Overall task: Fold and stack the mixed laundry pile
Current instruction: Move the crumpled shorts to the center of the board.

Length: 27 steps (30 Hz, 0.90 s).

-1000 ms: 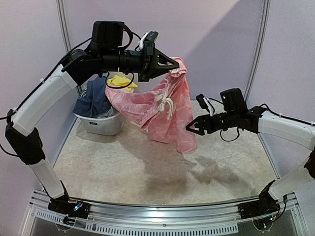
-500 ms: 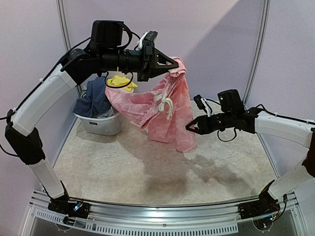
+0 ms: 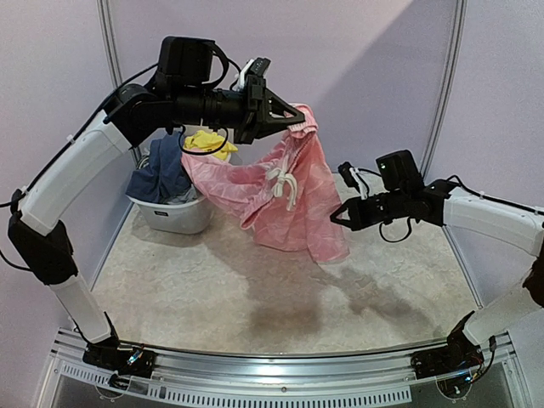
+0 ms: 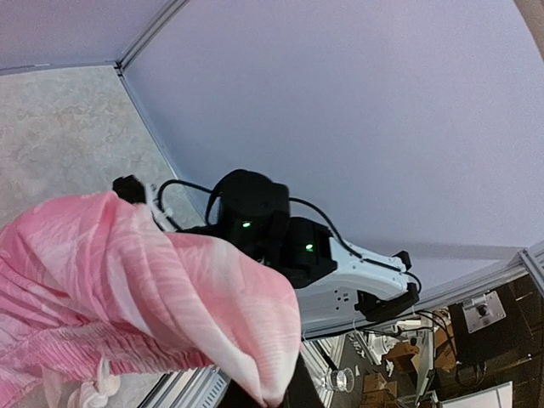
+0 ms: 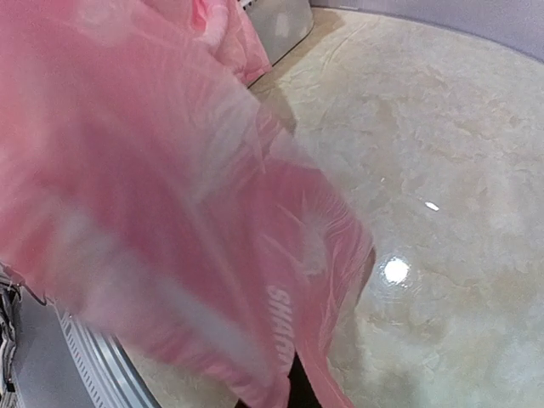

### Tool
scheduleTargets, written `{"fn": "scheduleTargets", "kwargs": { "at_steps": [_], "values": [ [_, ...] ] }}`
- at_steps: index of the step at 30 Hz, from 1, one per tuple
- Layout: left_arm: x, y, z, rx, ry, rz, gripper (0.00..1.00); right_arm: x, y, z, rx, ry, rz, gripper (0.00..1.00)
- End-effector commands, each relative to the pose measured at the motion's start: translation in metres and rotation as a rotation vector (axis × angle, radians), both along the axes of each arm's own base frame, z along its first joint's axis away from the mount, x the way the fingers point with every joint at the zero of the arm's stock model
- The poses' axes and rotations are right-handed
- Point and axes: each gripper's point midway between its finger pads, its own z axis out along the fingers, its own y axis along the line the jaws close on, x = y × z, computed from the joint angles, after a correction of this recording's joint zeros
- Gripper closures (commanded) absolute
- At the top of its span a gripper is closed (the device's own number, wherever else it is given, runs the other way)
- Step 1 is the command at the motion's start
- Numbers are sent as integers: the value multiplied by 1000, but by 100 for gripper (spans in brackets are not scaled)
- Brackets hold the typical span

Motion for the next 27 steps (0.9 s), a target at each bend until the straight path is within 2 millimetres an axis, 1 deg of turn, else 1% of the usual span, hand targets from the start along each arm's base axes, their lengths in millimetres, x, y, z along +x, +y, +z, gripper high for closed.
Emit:
{"fn": "scheduleTargets", "kwargs": {
  "at_steps": [1,5,6,7,14,19,23,27],
  "values": [
    [-12,28,32,-13,-90,25,100,3,-23,62,-55,-128,-82,100],
    [-16,32,36,-8,-103,31,100,0,-43,103,-103,-199,-128,100],
    [-18,33,37,-4,-108,30,100,0,-49,118,-112,-231,-146,100],
    [-20,34,38,3,-114,31,100,-1,-54,128,-123,-248,-158,100],
    [-30,52,52,30,-166,45,100,-9,-88,185,-211,-373,-226,100],
    [-36,58,60,21,-178,56,100,-21,-109,223,-216,-451,-268,100],
    [-49,47,75,-36,-201,32,100,-32,-124,249,-202,-503,-308,100],
    [-67,29,91,-89,-228,-24,100,-46,-141,280,-172,-567,-347,100]
  ]
}}
